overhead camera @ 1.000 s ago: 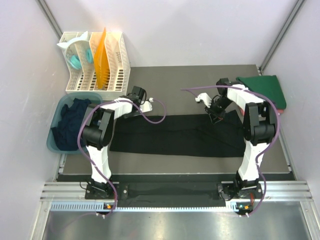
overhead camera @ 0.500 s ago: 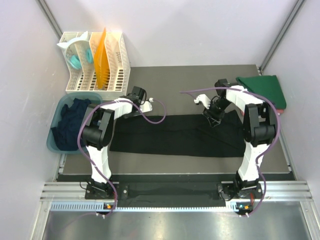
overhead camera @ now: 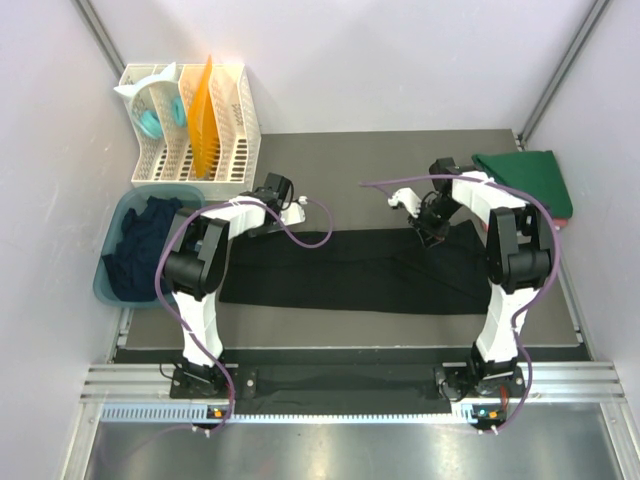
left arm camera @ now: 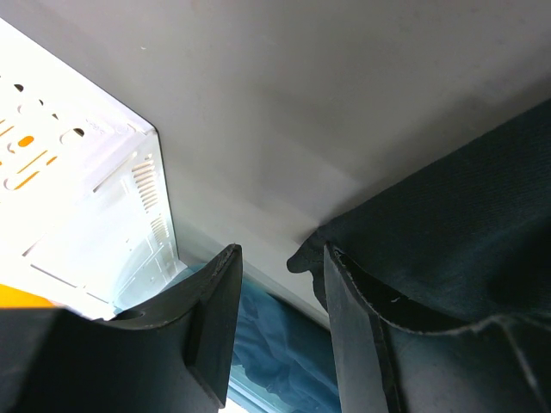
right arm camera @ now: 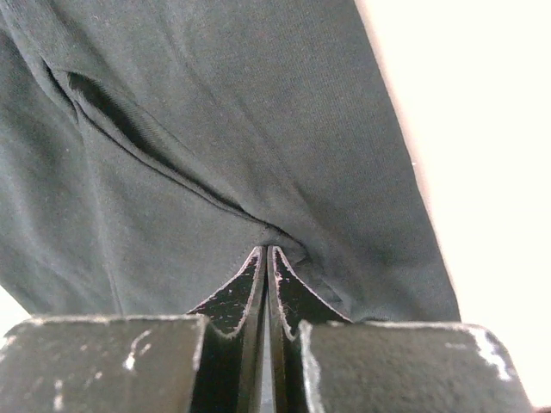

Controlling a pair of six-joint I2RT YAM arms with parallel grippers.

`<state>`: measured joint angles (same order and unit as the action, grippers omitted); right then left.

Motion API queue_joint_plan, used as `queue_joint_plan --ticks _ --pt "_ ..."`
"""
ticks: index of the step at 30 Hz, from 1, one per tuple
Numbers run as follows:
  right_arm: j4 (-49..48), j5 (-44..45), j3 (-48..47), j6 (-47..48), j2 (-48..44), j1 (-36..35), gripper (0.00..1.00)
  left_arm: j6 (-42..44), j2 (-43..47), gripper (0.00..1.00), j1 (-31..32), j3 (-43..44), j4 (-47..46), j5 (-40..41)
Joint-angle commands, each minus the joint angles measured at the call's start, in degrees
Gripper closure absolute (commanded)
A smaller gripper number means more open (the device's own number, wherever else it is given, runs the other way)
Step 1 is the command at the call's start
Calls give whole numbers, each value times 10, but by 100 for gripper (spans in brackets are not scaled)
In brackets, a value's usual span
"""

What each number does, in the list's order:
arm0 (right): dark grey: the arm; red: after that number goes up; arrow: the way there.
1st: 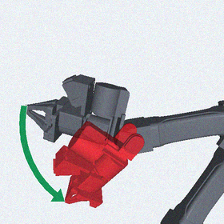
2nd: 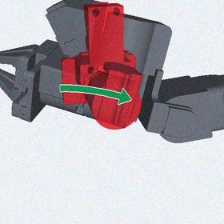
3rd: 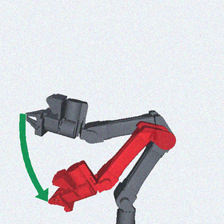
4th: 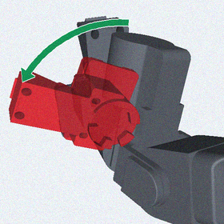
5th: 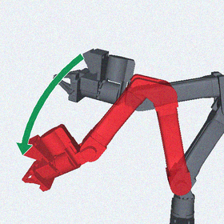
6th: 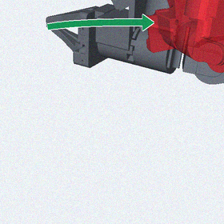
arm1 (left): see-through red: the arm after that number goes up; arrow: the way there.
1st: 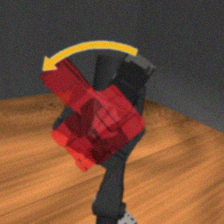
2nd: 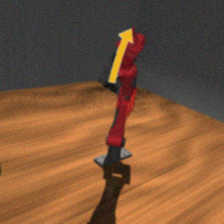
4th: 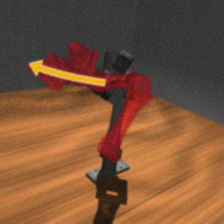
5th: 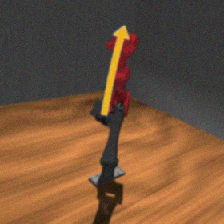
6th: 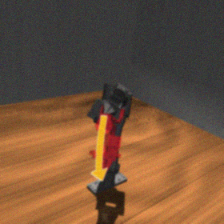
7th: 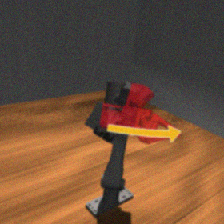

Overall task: Fold and stack the t-shirts
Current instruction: Fold the other side of the tshirt into a rectangle

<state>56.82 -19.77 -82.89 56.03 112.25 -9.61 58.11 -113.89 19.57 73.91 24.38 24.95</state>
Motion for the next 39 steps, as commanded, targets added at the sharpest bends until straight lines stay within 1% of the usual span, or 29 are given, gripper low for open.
queue_joint_plan --ticks 1,7,10,11,12,14,17,20,24,28,33,34,36,39 --pt "23 -5 -17 8 -21 -8 100 -12 16 52 5 -3 -8 -15" --pt "96 -35 -39 27 -65 -16 100 -11 14 52 5 0 -10 -15" --pt "96 -33 -29 26 -84 -23 100 -13 11 52 6 -1 -9 -17" --pt "92 -26 -24 25 -83 -23 84 -14 11 52 6 -1 -9 -17" --pt "85 -19 -18 22 -81 -24 72 -16 9 52 8 0 -9 -18" --pt "59 -5 6 22 -78 -24 57 -16 8 52 9 0 -9 -18" --pt "36 -4 15 15 -62 -23 46 -14 7 52 13 4 -8 -18" --pt "15 -2 10 4 -42 -22 45 -10 9 52 14 5 -8 -17" --pt "2 -4 -9 -5 -15 -14 44 -5 11 52 15 5 -10 -16" --pt "1 -6 -38 -9 10 -9 47 -9 9 52 16 11 -4 -16" --pt "2 -13 -46 -14 26 -9 57 -9 9 52 15 12 -4 -17" --pt "2 -14 -45 -15 27 -9 62 -9 9 52 16 11 -4 -17" --pt "4 -15 -44 -15 26 -9 67 -9 9 52 16 10 -5 -17" --pt "10 -15 -45 -14 19 -10 78 -9 5 52 15 11 -6 -17"
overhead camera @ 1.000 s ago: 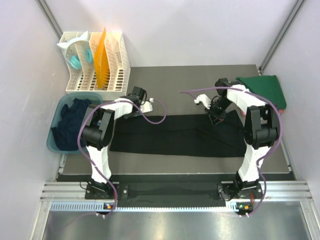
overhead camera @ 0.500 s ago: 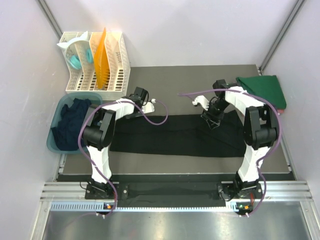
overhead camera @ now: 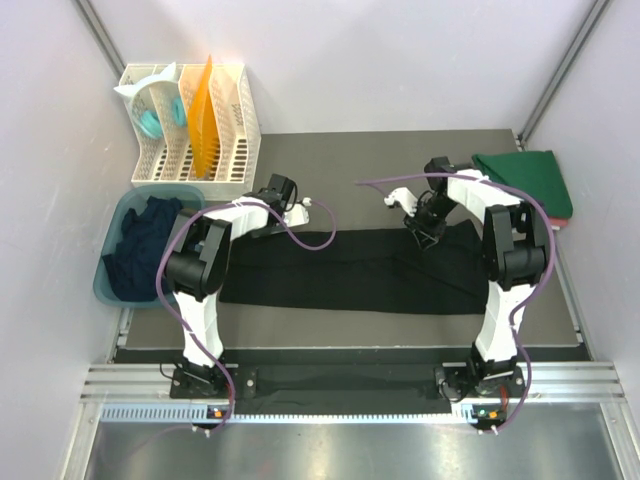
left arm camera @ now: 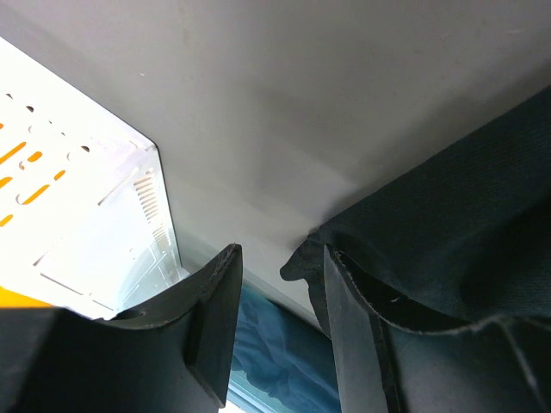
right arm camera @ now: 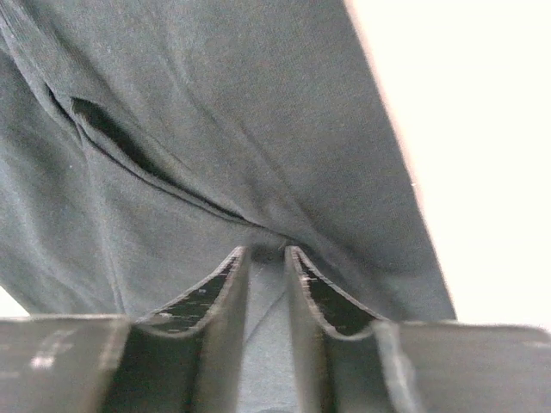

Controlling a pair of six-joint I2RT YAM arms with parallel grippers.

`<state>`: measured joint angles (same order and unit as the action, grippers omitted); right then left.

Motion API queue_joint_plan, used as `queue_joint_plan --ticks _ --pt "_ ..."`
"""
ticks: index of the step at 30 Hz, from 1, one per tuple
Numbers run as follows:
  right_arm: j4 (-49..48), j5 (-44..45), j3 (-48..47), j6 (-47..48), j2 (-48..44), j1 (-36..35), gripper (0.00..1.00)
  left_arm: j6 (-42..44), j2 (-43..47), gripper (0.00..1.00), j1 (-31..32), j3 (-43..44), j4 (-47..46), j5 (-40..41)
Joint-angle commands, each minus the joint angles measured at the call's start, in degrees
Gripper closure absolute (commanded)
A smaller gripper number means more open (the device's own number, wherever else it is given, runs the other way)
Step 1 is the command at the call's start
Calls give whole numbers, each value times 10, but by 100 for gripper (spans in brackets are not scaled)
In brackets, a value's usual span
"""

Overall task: Fold and stack the t-shirts
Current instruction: Fold the other side of the tshirt into a rectangle

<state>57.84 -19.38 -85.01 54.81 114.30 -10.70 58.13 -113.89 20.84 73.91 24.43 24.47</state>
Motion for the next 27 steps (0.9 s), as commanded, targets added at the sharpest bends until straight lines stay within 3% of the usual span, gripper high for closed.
queue_joint_plan --ticks 1,8,9,10,11,14,27 --pt "2 -20 -24 -1 -4 2 84 -9 5 52 3 12 -5 -13" --pt "12 -16 -24 4 -27 2 98 -11 -4 51 3 24 -4 -14" --pt "10 -13 -24 4 -29 2 95 -11 -5 51 4 26 -3 -14" --pt "9 -3 -24 4 -29 2 78 -11 -5 51 4 26 -3 -14" --pt "5 2 -22 5 -35 4 70 -10 -5 51 4 27 -4 -14" --pt "0 9 -16 7 -42 7 58 -11 -6 51 4 26 -3 -14" --pt "-14 7 -5 2 -16 23 59 -17 -6 52 7 26 -3 -14"
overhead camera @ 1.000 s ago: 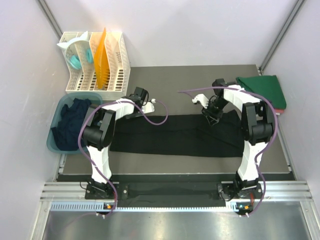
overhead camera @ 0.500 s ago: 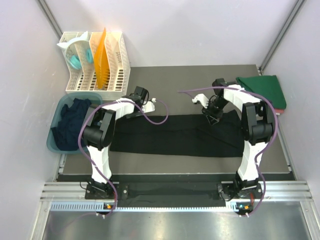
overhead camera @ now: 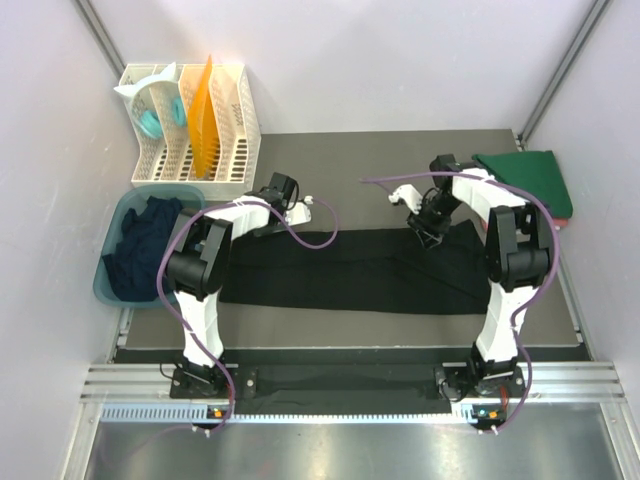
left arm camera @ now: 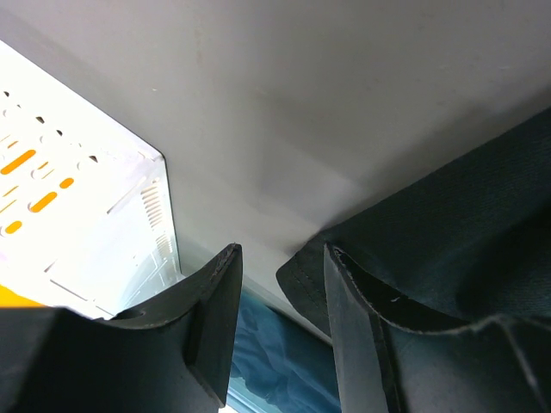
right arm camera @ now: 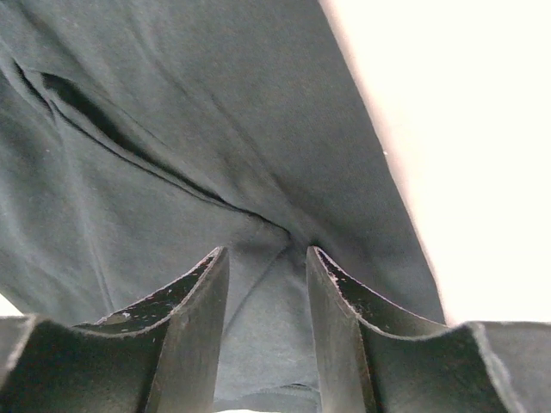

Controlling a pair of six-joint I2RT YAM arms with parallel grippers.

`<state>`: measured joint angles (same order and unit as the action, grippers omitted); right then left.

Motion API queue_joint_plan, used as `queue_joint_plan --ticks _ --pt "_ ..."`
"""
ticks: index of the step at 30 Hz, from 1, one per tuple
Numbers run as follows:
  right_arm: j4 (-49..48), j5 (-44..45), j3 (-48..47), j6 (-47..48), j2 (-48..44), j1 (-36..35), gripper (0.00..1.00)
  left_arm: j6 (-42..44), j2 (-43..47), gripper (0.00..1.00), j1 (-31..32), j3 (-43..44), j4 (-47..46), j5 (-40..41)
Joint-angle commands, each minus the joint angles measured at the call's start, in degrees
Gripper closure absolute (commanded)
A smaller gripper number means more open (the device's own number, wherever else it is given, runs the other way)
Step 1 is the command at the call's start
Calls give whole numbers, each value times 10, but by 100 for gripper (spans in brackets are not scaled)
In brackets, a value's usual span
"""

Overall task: Fold and stack the t-shirts
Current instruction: Fold the other side of the tshirt into a rectangle

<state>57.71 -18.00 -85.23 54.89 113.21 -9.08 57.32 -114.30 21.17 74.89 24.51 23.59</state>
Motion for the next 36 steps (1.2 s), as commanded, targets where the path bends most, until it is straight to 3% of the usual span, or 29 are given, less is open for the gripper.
queue_joint_plan --ticks 1,12,14,15,18,21,27,31,35,36 --pt "-16 -9 0 0 -3 7 60 -9 -3 51 4 17 -3 -6" --pt "-16 -28 20 3 7 -1 63 -5 -3 52 5 19 -4 -7" --pt "-21 -28 23 1 8 -1 69 -5 -2 52 5 20 -4 -7" --pt "-23 -25 22 -1 8 -1 79 -5 -2 52 5 20 -4 -7" --pt "-23 -25 20 -7 7 -1 95 -10 -1 51 5 19 -3 -7" --pt "-23 -21 17 -8 3 -1 100 -13 0 52 7 16 -2 -7" --pt "-2 -9 2 -7 -26 -7 100 -16 5 52 9 11 -2 -7" --pt "19 -5 -9 0 -59 -12 86 -20 4 52 12 11 -2 -8" --pt "23 -5 -4 1 -72 -14 87 -24 5 52 15 11 -2 -10" --pt "24 -5 -2 1 -71 -14 92 -26 5 52 16 10 -3 -10"
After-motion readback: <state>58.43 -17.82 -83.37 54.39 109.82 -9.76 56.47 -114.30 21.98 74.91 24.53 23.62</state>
